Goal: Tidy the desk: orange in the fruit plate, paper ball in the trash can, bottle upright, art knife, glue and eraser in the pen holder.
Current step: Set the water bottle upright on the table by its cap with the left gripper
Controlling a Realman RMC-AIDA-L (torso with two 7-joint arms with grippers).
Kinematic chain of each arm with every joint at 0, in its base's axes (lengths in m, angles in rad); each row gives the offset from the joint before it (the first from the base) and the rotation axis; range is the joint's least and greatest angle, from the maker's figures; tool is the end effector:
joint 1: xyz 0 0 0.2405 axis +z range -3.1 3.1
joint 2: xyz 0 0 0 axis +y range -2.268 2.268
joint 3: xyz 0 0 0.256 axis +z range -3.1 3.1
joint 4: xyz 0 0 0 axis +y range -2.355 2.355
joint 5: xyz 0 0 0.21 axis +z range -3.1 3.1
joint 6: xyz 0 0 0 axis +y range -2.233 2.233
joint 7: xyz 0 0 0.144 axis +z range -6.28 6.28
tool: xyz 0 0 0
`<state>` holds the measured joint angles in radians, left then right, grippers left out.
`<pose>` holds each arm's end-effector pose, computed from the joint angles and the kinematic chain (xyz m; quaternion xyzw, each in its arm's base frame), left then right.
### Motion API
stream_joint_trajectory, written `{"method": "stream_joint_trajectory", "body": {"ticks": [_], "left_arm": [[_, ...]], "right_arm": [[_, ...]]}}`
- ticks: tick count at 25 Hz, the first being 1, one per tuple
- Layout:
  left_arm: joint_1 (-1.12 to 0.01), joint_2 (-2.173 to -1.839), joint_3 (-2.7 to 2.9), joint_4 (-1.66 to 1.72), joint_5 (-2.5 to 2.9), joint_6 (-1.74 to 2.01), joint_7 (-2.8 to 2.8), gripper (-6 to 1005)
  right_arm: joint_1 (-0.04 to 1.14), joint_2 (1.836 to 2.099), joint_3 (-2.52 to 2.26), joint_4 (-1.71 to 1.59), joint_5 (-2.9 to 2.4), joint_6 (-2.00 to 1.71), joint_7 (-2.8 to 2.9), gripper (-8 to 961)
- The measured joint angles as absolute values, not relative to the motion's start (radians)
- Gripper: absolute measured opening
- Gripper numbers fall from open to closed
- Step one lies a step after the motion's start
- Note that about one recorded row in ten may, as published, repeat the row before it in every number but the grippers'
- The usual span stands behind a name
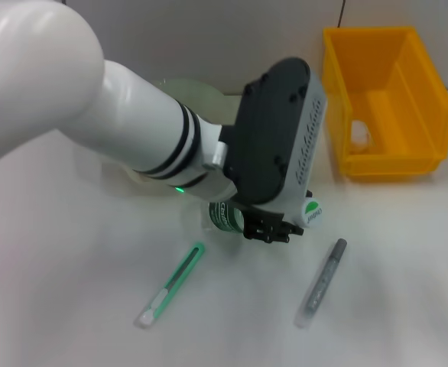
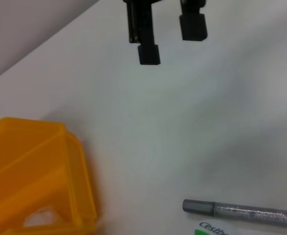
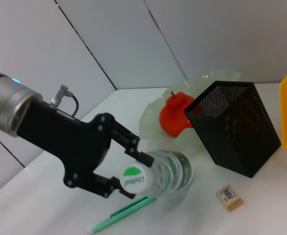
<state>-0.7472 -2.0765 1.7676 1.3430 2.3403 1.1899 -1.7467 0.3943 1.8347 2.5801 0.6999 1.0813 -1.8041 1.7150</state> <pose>-0.0665 0.3511 -0.0789 -0.9500 0.2733 0.1108 0.1022 0.3304 0.2874 0.1157 -0.8920 0.3797 0.2118 0.1236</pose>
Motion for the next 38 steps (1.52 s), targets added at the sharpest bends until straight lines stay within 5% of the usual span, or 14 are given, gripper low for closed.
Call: {"method": "stream_joint_trajectory", "body": {"ticks": [24, 38], "left_arm": [[-0.787, -2.072, 1.425, 1.319, 2.216, 1.407, -1.791, 444], [-0.917, -2.063, 1.081, 1.091, 2.192, 1.599, -1.792, 444]], "right_arm": [[0.392, 1.835, 2.580, 0.696, 1.081, -1.793, 1.724, 768], [0.393, 1.835, 2.579, 0.695, 1.080, -1.792, 1.726, 768]]}}
